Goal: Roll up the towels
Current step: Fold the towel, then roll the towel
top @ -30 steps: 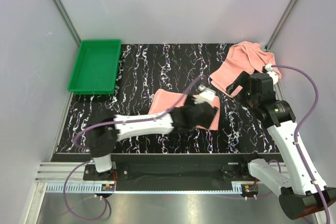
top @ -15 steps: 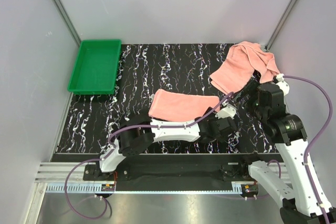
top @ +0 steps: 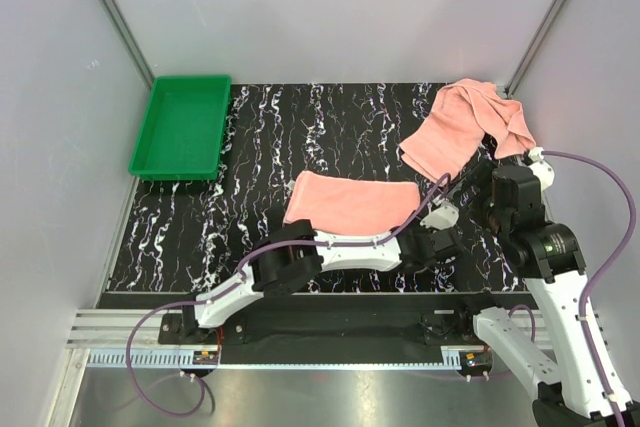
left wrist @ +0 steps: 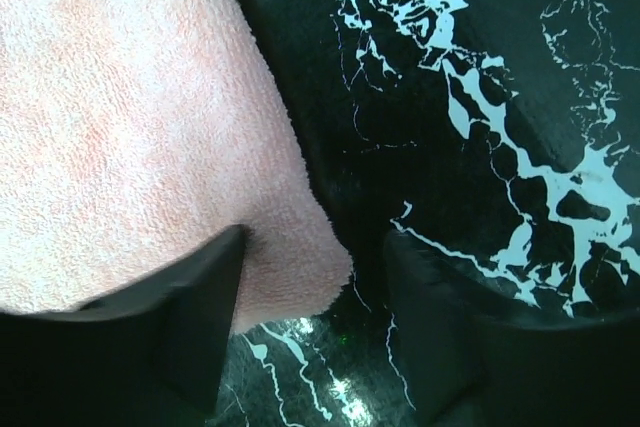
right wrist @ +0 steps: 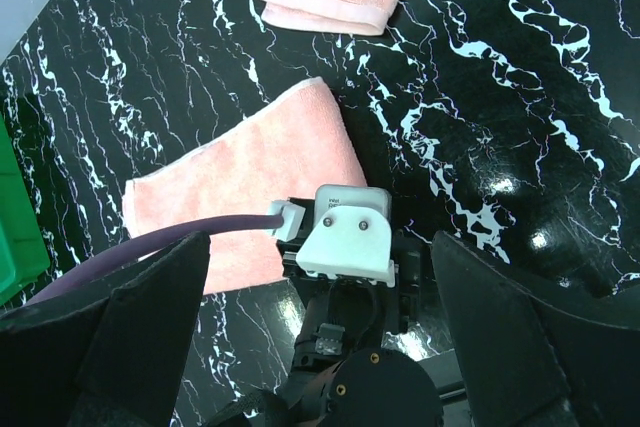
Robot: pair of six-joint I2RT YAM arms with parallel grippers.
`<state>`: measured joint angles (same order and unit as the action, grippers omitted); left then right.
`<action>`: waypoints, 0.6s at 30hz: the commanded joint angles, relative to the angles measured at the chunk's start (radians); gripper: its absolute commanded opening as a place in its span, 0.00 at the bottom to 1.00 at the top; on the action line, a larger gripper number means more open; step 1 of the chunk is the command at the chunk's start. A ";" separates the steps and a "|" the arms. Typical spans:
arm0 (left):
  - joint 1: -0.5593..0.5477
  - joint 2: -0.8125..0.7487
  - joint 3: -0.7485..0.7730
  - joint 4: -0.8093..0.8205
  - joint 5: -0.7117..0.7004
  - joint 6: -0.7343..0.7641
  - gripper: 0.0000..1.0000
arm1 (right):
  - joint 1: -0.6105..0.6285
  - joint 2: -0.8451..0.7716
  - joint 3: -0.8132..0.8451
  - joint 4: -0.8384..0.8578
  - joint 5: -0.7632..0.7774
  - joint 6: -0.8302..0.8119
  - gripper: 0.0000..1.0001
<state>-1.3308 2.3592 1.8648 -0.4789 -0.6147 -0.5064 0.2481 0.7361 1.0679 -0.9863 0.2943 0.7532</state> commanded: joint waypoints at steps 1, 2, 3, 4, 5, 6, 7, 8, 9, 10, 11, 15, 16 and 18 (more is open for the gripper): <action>-0.007 0.040 0.037 -0.049 -0.053 0.005 0.53 | 0.003 -0.009 0.000 0.017 -0.004 0.009 1.00; -0.007 0.046 0.033 -0.052 -0.056 0.000 0.51 | 0.003 -0.007 -0.002 0.018 -0.003 0.008 1.00; -0.007 0.048 0.028 -0.061 -0.060 -0.007 0.42 | 0.003 -0.006 -0.002 0.020 -0.003 0.008 1.00; -0.005 0.045 0.010 -0.058 -0.065 -0.018 0.37 | 0.003 -0.004 -0.005 0.021 -0.003 0.008 1.00; -0.007 0.040 -0.002 -0.053 -0.065 -0.021 0.31 | 0.003 -0.001 -0.006 0.023 -0.003 0.008 1.00; -0.005 0.035 -0.013 -0.044 -0.066 -0.024 0.21 | 0.003 -0.001 -0.006 0.028 -0.003 0.008 1.00; -0.007 0.031 -0.036 -0.044 -0.071 -0.036 0.16 | 0.003 0.003 -0.009 0.031 -0.001 0.008 1.00; -0.005 0.012 -0.048 -0.040 -0.071 -0.038 0.12 | 0.002 0.006 -0.009 0.032 0.002 0.006 1.00; -0.007 0.000 -0.062 -0.029 -0.072 -0.040 0.10 | 0.003 0.009 -0.009 0.034 0.003 0.005 0.99; -0.007 -0.017 -0.100 -0.021 -0.074 -0.050 0.05 | 0.002 0.014 -0.009 0.035 0.009 0.003 0.99; -0.004 -0.059 -0.122 -0.009 -0.069 -0.053 0.04 | 0.003 0.023 -0.006 0.034 0.011 -0.002 1.00; 0.013 -0.211 -0.268 0.086 -0.019 -0.087 0.00 | 0.002 0.058 0.024 0.035 0.037 -0.009 0.99; 0.022 -0.280 -0.332 0.103 0.002 -0.095 0.00 | 0.002 0.077 0.042 0.043 0.039 -0.014 0.99; 0.030 -0.348 -0.398 0.156 0.021 -0.104 0.00 | 0.002 0.092 0.058 0.058 0.031 -0.015 0.98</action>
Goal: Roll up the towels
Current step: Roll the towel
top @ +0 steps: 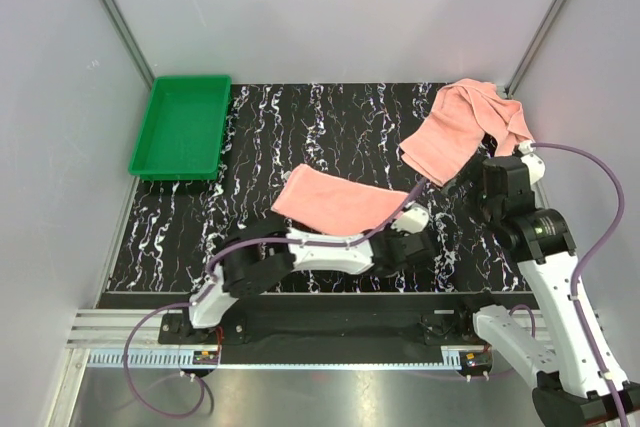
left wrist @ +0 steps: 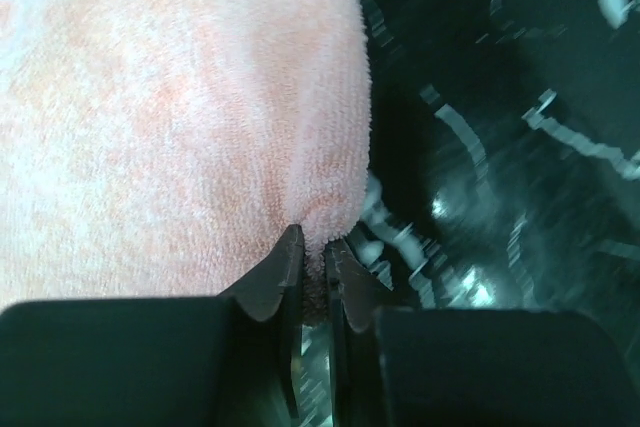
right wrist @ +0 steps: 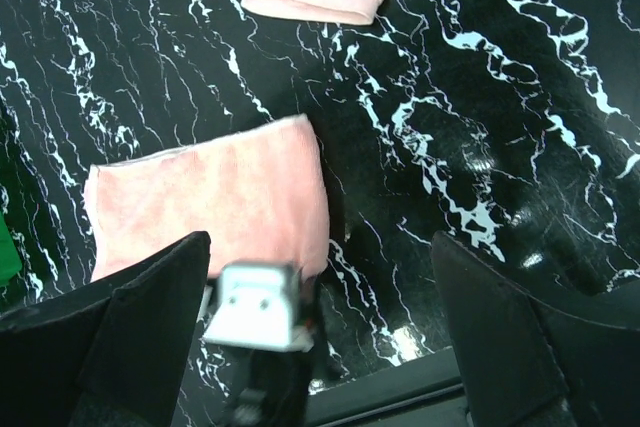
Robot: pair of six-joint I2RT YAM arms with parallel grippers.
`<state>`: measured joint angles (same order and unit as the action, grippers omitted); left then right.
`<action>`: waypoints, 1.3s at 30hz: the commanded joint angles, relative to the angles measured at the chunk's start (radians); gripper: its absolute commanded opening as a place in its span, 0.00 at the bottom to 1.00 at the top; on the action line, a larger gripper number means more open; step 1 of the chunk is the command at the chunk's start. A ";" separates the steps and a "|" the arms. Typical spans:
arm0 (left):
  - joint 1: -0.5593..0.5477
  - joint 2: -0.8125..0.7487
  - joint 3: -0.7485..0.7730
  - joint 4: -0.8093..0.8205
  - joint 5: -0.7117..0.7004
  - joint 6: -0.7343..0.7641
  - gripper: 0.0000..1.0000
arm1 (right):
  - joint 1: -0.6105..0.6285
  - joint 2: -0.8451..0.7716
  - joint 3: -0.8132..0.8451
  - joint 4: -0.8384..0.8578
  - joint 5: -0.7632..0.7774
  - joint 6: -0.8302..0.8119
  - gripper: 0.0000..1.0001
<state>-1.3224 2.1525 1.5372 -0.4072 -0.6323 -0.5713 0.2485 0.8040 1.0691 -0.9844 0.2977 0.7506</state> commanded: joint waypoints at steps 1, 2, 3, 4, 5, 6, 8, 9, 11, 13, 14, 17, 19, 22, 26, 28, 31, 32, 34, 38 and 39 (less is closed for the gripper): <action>0.025 -0.201 -0.127 0.096 0.052 -0.050 0.00 | 0.002 0.044 0.066 0.072 0.006 -0.011 0.98; 0.037 -0.229 -0.156 0.106 0.059 -0.059 0.00 | 0.002 0.052 0.065 0.082 -0.009 -0.008 0.98; 0.041 -0.253 -0.188 0.132 0.068 -0.079 0.00 | 0.003 0.061 0.060 0.096 -0.029 -0.002 0.96; 0.057 -0.300 -0.250 0.145 0.097 -0.090 0.00 | 0.002 0.073 0.037 0.133 -0.076 0.003 0.95; 0.067 -0.324 -0.284 0.190 0.118 -0.101 0.00 | 0.002 0.077 0.020 0.153 -0.106 0.015 0.95; 0.077 -0.344 -0.320 0.220 0.146 -0.116 0.00 | 0.002 0.078 -0.003 0.177 -0.135 0.021 0.94; 0.112 -0.393 -0.425 0.324 0.245 -0.131 0.00 | 0.003 0.078 -0.084 0.263 -0.233 0.039 0.92; 0.124 -0.407 -0.457 0.352 0.279 -0.157 0.00 | 0.003 0.077 -0.113 0.294 -0.265 0.046 0.91; 0.170 -0.436 -0.529 0.398 0.373 -0.188 0.00 | 0.003 0.078 -0.190 0.375 -0.351 0.064 0.85; 0.199 -0.460 -0.583 0.456 0.442 -0.237 0.00 | 0.003 0.086 -0.239 0.433 -0.403 0.079 0.79; 0.224 -0.468 -0.594 0.465 0.457 -0.252 0.00 | 0.003 0.087 -0.250 0.444 -0.414 0.084 0.70; 0.273 -0.483 -0.620 0.443 0.488 -0.335 0.00 | 0.003 0.101 -0.274 0.487 -0.456 0.085 0.48; 0.314 -0.497 -0.659 0.455 0.538 -0.406 0.00 | 0.003 0.104 -0.293 0.519 -0.491 0.087 0.38; 0.357 -0.528 -0.719 0.510 0.601 -0.472 0.00 | 0.005 0.116 -0.331 0.573 -0.545 0.101 0.21; 0.374 -0.594 -0.750 0.521 0.611 -0.507 0.00 | 0.011 0.130 -0.385 0.631 -0.586 0.118 0.18; 0.387 -0.638 -0.776 0.534 0.626 -0.547 0.00 | 0.023 0.141 -0.400 0.648 -0.591 0.116 0.20; 0.403 -0.690 -0.842 0.622 0.675 -0.604 0.00 | 0.041 0.161 -0.409 0.676 -0.595 0.110 0.23; 0.408 -0.701 -0.856 0.643 0.683 -0.617 0.00 | 0.057 0.167 -0.409 0.681 -0.597 0.108 0.24; 0.426 -0.736 -0.905 0.671 0.698 -0.670 0.00 | 0.075 0.196 -0.406 0.708 -0.609 0.104 0.25; 0.462 -0.781 -0.979 0.697 0.703 -0.759 0.00 | 0.144 0.259 -0.394 0.740 -0.608 0.099 0.26; 0.469 -0.789 -1.015 0.711 0.707 -0.792 0.00 | 0.156 0.285 -0.393 0.760 -0.608 0.099 0.26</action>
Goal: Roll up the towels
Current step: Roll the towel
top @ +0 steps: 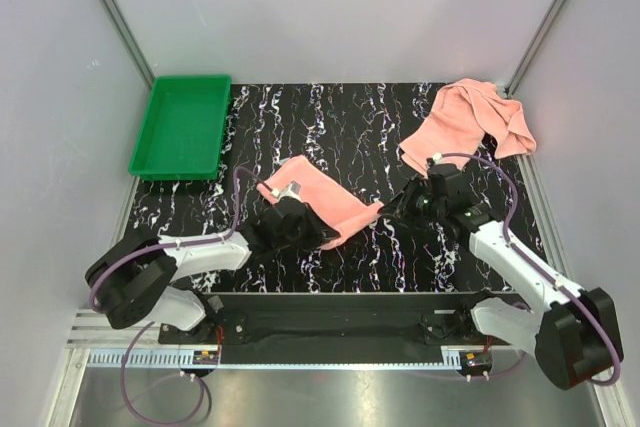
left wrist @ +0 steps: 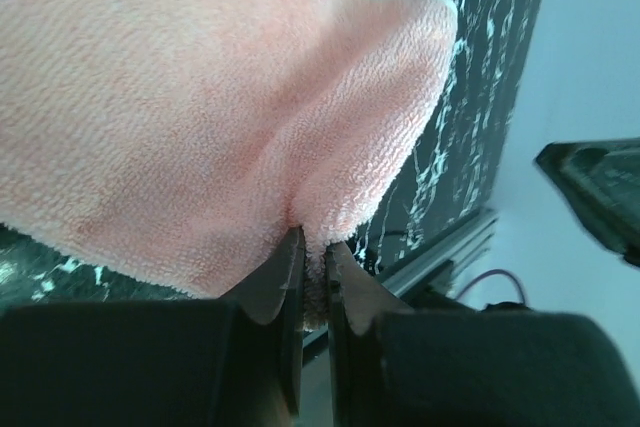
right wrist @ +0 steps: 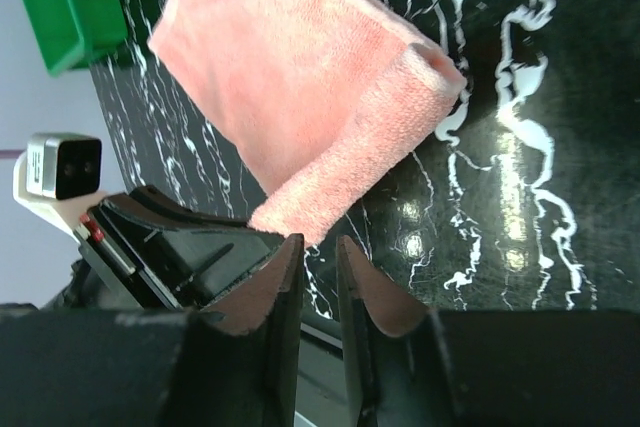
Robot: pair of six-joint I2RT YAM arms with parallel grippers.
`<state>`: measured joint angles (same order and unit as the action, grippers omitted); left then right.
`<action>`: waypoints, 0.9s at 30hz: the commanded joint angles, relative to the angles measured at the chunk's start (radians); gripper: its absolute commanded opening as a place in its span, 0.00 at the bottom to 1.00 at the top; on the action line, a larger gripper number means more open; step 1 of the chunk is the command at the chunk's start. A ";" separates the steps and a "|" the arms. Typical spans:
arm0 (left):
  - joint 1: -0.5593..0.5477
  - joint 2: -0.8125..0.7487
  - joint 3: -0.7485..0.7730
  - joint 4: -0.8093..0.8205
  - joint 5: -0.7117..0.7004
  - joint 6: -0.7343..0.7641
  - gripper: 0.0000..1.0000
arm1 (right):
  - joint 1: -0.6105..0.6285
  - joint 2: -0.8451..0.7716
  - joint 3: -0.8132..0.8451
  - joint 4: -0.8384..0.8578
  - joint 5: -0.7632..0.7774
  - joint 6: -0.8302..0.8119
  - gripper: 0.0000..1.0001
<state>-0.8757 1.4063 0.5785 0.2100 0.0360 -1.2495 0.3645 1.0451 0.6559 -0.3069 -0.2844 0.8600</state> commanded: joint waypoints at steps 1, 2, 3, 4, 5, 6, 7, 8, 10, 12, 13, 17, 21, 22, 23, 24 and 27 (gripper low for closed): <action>0.038 -0.046 -0.074 0.109 0.045 -0.129 0.00 | 0.051 0.055 0.022 0.095 -0.024 -0.010 0.26; 0.046 -0.044 -0.092 0.141 0.054 -0.145 0.00 | 0.063 0.067 0.022 0.106 -0.024 -0.006 0.26; 0.053 -0.038 -0.106 0.156 0.073 -0.168 0.00 | 0.083 0.090 0.024 0.129 -0.022 -0.001 0.26; 0.067 -0.032 -0.127 0.167 0.080 -0.177 0.00 | 0.096 0.102 0.025 0.144 -0.025 0.001 0.26; 0.073 -0.027 -0.140 0.190 0.088 -0.204 0.00 | 0.105 0.113 0.027 0.156 -0.027 0.005 0.26; 0.083 -0.015 -0.153 0.213 0.103 -0.215 0.00 | 0.117 0.137 0.028 0.182 -0.035 0.005 0.26; 0.089 -0.010 -0.167 0.235 0.113 -0.226 0.00 | 0.125 0.151 0.033 0.193 -0.038 0.007 0.26; 0.093 -0.004 -0.186 0.259 0.120 -0.247 0.00 | 0.128 0.162 0.034 0.206 -0.039 0.004 0.26; 0.104 0.006 -0.200 0.282 0.131 -0.255 0.00 | 0.139 0.200 0.037 0.247 -0.052 0.004 0.26; 0.107 -0.003 -0.210 0.275 0.124 -0.257 0.00 | 0.143 0.243 0.044 0.288 -0.071 0.004 0.26; 0.112 -0.009 -0.209 0.261 0.119 -0.252 0.00 | 0.142 0.260 0.048 0.295 -0.073 0.004 0.26; 0.122 -0.059 -0.195 0.160 0.091 -0.225 0.00 | 0.143 0.346 0.080 0.334 -0.075 -0.013 0.26; 0.130 -0.082 -0.200 0.126 0.082 -0.215 0.00 | 0.143 0.456 0.105 0.370 -0.075 -0.033 0.25; 0.135 -0.084 -0.207 0.126 0.081 -0.212 0.00 | 0.142 0.472 0.109 0.376 -0.072 -0.036 0.25; 0.136 -0.089 -0.207 0.111 0.081 -0.209 0.00 | 0.142 0.490 0.116 0.380 -0.073 -0.045 0.25; 0.138 -0.093 -0.207 0.098 0.076 -0.205 0.00 | 0.143 0.527 0.126 0.390 -0.067 -0.049 0.24; 0.144 -0.101 -0.220 0.074 0.071 -0.202 0.00 | 0.142 0.590 0.143 0.408 -0.061 -0.061 0.23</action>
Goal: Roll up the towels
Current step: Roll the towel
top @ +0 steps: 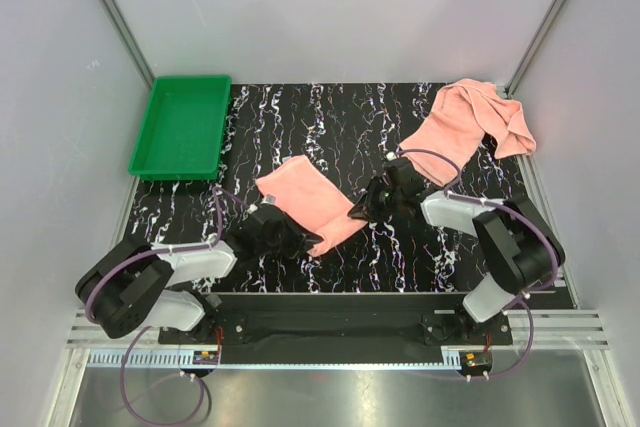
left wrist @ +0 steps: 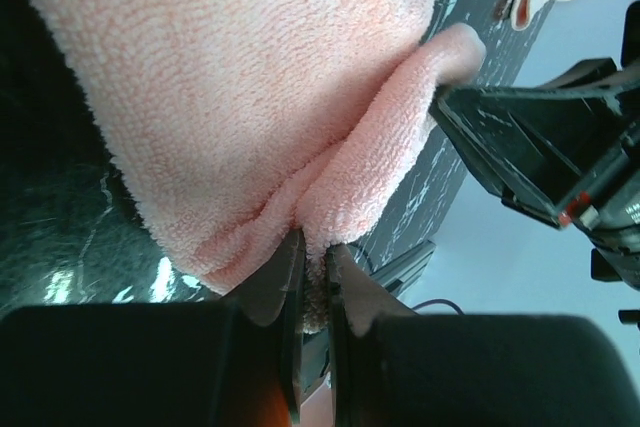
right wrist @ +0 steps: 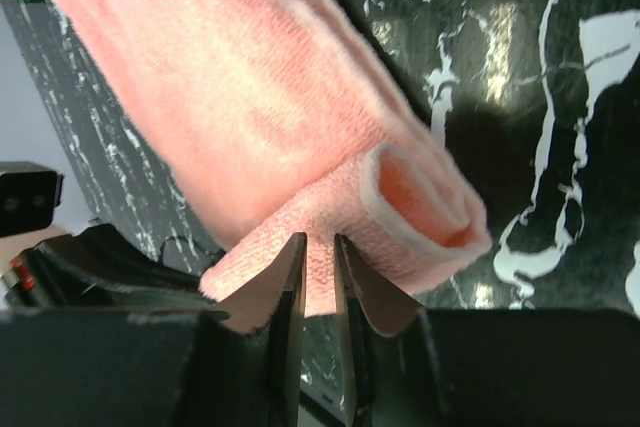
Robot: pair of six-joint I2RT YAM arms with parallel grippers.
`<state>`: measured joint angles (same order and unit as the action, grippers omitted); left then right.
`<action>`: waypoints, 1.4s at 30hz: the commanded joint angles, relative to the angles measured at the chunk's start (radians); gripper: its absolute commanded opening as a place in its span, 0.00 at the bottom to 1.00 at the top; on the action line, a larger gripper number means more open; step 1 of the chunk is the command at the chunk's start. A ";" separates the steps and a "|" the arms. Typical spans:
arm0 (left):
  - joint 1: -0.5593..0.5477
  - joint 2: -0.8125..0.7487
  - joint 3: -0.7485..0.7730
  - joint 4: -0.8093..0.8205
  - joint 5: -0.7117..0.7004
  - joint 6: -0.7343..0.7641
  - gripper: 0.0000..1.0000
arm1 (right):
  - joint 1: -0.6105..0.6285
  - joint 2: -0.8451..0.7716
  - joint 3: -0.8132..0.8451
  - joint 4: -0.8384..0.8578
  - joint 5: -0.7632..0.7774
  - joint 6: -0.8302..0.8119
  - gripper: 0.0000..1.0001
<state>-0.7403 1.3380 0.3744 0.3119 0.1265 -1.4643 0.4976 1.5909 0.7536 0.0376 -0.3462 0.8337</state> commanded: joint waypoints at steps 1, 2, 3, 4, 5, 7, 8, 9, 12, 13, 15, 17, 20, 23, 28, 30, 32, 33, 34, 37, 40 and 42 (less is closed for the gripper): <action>0.009 -0.036 -0.029 -0.027 -0.021 0.013 0.00 | 0.009 0.058 0.049 0.071 -0.002 -0.039 0.23; 0.010 -0.040 -0.034 -0.033 -0.022 0.015 0.00 | 0.010 0.073 0.059 0.077 -0.005 -0.042 0.23; 0.012 -0.049 -0.038 -0.039 -0.028 0.018 0.00 | 0.009 0.102 0.064 0.087 -0.008 -0.044 0.23; 0.013 -0.054 -0.043 -0.057 -0.033 0.021 0.00 | 0.009 0.115 0.070 0.091 -0.014 -0.045 0.22; 0.013 -0.060 -0.046 -0.066 -0.034 0.027 0.00 | 0.009 0.129 0.078 0.097 -0.020 -0.045 0.22; 0.015 -0.079 -0.054 -0.092 -0.047 0.033 0.00 | 0.009 0.159 0.079 0.120 -0.030 -0.041 0.22; 0.015 -0.086 -0.061 -0.102 -0.048 0.047 0.08 | 0.010 0.168 0.081 0.126 -0.033 -0.039 0.22; 0.015 -0.101 -0.063 -0.109 -0.056 0.059 0.16 | 0.009 0.181 0.079 0.139 -0.037 -0.039 0.22; 0.013 -0.161 -0.055 -0.192 -0.115 0.145 0.52 | 0.009 0.198 0.075 0.156 -0.046 -0.039 0.22; 0.013 -0.180 -0.046 -0.271 -0.125 0.171 0.57 | 0.009 0.202 0.073 0.159 -0.050 -0.041 0.21; 0.010 -0.247 -0.010 -0.360 -0.229 0.243 0.68 | 0.007 0.207 0.073 0.163 -0.054 -0.044 0.22; 0.004 -0.314 0.020 -0.477 -0.295 0.310 0.70 | 0.010 0.208 0.075 0.165 -0.057 -0.047 0.22; -0.031 -0.381 0.081 -0.542 -0.408 0.447 0.69 | 0.009 0.213 0.078 0.174 -0.073 -0.051 0.21; -0.140 -0.373 0.188 -0.608 -0.572 0.575 0.69 | 0.010 0.218 0.082 0.173 -0.079 -0.059 0.22; -0.372 -0.217 0.366 -0.606 -0.755 0.821 0.69 | 0.009 0.222 0.095 0.159 -0.088 -0.071 0.21; -0.460 -0.091 0.457 -0.600 -0.806 0.933 0.71 | 0.009 0.224 0.101 0.148 -0.086 -0.076 0.21; -0.507 0.028 0.520 -0.605 -0.847 0.984 0.74 | 0.009 0.224 0.105 0.137 -0.085 -0.082 0.21; -0.536 0.062 0.532 -0.608 -0.893 0.987 0.75 | 0.010 0.224 0.107 0.136 -0.085 -0.085 0.22; -0.544 0.091 0.535 -0.585 -0.898 0.999 0.77 | 0.009 0.224 0.107 0.133 -0.085 -0.087 0.21; -0.551 0.170 0.531 -0.548 -0.907 1.007 0.81 | 0.010 0.225 0.107 0.128 -0.086 -0.090 0.21; -0.550 0.226 0.511 -0.528 -0.938 0.990 0.84 | 0.010 0.228 0.102 0.125 -0.088 -0.096 0.21; -0.548 0.250 0.495 -0.522 -0.993 0.980 0.88 | 0.010 0.231 0.101 0.127 -0.089 -0.096 0.21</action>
<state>-1.2930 1.5761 0.8841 -0.2634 -0.7349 -0.4961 0.4992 1.8008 0.8379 0.1822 -0.4400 0.7704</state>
